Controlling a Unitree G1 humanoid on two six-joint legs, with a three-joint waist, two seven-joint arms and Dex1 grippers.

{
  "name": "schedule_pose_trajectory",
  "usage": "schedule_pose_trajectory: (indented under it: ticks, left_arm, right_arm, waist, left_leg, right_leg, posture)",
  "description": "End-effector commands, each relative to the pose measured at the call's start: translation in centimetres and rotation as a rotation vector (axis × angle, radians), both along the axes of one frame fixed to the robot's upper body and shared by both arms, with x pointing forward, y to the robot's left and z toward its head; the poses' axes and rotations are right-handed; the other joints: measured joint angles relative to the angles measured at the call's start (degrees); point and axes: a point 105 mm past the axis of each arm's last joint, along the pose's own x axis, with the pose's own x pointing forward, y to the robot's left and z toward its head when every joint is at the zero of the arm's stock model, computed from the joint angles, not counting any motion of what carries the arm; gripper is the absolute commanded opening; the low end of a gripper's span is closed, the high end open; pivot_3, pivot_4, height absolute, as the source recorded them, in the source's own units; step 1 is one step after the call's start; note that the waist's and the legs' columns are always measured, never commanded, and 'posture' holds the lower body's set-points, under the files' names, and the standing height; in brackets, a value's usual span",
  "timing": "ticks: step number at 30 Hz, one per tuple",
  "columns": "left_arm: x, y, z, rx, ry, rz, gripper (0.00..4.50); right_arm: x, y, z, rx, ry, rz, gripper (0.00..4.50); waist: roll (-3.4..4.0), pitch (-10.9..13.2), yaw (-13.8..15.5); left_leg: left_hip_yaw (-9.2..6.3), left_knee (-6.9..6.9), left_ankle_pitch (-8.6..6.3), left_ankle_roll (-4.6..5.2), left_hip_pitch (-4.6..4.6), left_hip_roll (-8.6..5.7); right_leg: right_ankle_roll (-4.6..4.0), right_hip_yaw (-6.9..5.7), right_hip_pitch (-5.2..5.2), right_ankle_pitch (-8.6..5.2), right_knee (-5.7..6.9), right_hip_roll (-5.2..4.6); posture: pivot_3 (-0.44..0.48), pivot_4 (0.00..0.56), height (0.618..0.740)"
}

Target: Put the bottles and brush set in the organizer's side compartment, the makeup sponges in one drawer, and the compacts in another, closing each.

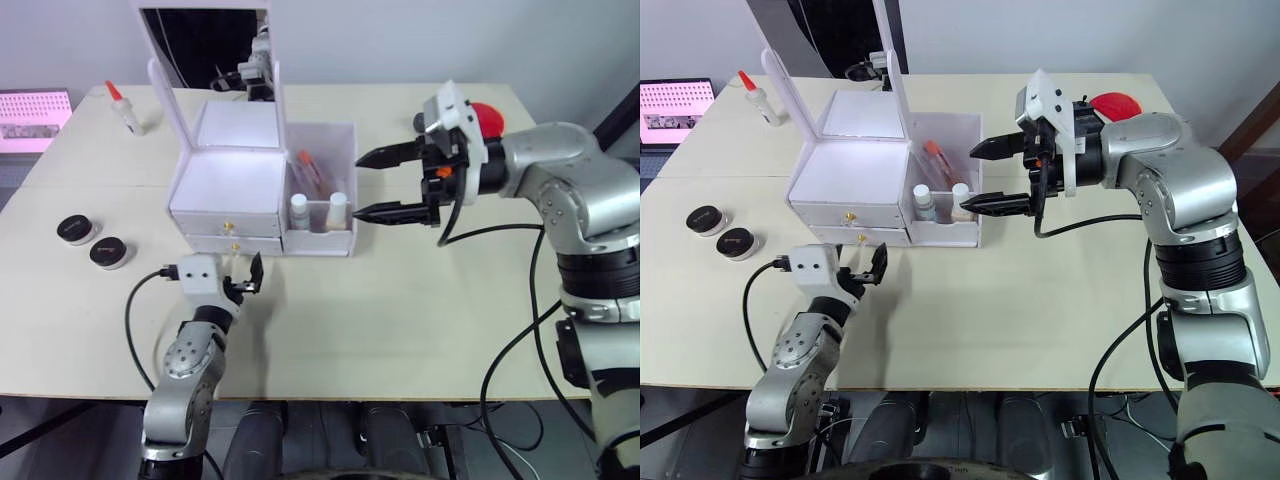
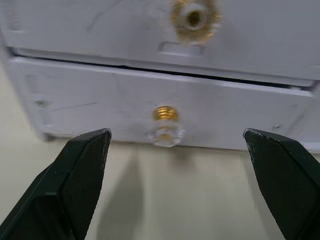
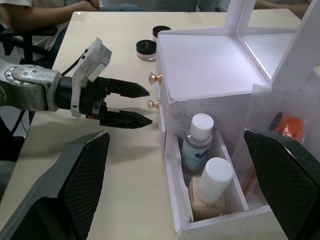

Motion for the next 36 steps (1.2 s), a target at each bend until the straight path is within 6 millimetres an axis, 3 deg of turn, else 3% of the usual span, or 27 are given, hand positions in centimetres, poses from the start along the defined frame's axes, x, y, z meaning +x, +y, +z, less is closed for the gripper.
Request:
schedule_pose_trajectory:
  ticks: [1,2,16,19,22,23,31,36]
  left_arm:
    - [0.1,0.0,0.7,0.019,-0.04,-0.003,3.25]
    - [0.2,-0.1,0.6,0.025,-0.035,-0.009,2.8]
    - [1.0,-0.1,1.0,0.054,-0.058,0.003,2.8]
    - [1.2,0.0,1.0,0.05,-0.061,0.005,1.93]
    - [1.3,0.1,1.0,0.049,-0.061,0.006,0.43]
    - [1.3,0.1,1.0,0.049,-0.06,0.002,0.27]
    - [0.2,0.1,1.0,0.051,-0.055,-0.001,0.27]
    - [-1.9,0.0,0.9,0.051,-0.033,-0.012,0.27]
  right_arm:
    - [-0.6,0.3,0.9,-0.008,-0.054,0.016,4.5]
    - [-0.6,0.3,1.0,-0.008,-0.055,0.016,4.5]
    - [-0.2,0.2,1.2,-0.007,-0.065,0.002,4.5]
    - [-0.1,0.1,1.1,-0.01,-0.068,-0.005,4.5]
    - [0.0,0.1,1.0,-0.008,-0.068,-0.01,4.5]
    - [0.0,0.1,1.0,-0.008,-0.069,-0.01,4.5]
    - [0.1,0.2,0.7,-0.007,-0.065,-0.004,4.5]
    - [0.3,0.5,0.5,-0.005,-0.053,0.009,4.5]
  waist:
    - [0.0,0.0,-0.1]
    - [0.0,0.0,0.0]
    - [0.0,0.0,0.0]
    - [0.0,0.0,0.0]
    - [0.0,0.0,0.0]
    - [0.0,0.0,0.0]
    - [0.0,0.0,0.0]
    - [0.0,0.0,0.0]
  left_leg:
    - [0.0,-0.02,0.0,0.0,0.01,0.0]
    - [0.0,-0.03,0.0,0.0,0.02,0.0]
    - [-0.01,0.0,0.0,0.0,0.0,0.0]
    - [-0.01,0.01,0.0,0.0,0.0,0.0]
    - [-0.01,0.0,0.0,0.0,0.0,0.0]
    - [-0.01,0.01,0.0,0.0,0.0,0.0]
    - [0.0,-0.01,0.0,0.0,-0.01,0.0]
    - [-0.01,-0.07,0.0,0.0,-0.01,0.01]
  right_leg:
    - [0.0,0.0,0.0,0.0,0.0,0.0]
    - [0.01,0.0,0.0,0.0,0.0,0.0]
    - [0.01,0.0,0.0,0.0,0.0,0.01]
    - [0.01,0.0,0.0,0.0,0.0,0.01]
    - [0.01,0.0,0.0,0.0,0.01,0.01]
    - [0.01,0.0,0.0,0.0,0.0,0.01]
    - [0.01,0.0,0.0,0.0,-0.02,0.01]
    - [0.01,0.0,-0.01,-0.02,-0.06,0.01]
  posture:
    - [0.0,0.15,0.74]
    - [0.0,0.15,0.74]
    - [0.0,0.15,0.74]
    - [0.0,0.15,0.74]
    - [0.0,0.15,0.74]
    - [0.0,0.15,0.74]
    - [0.0,0.15,0.74]
    - [0.0,0.15,0.74]
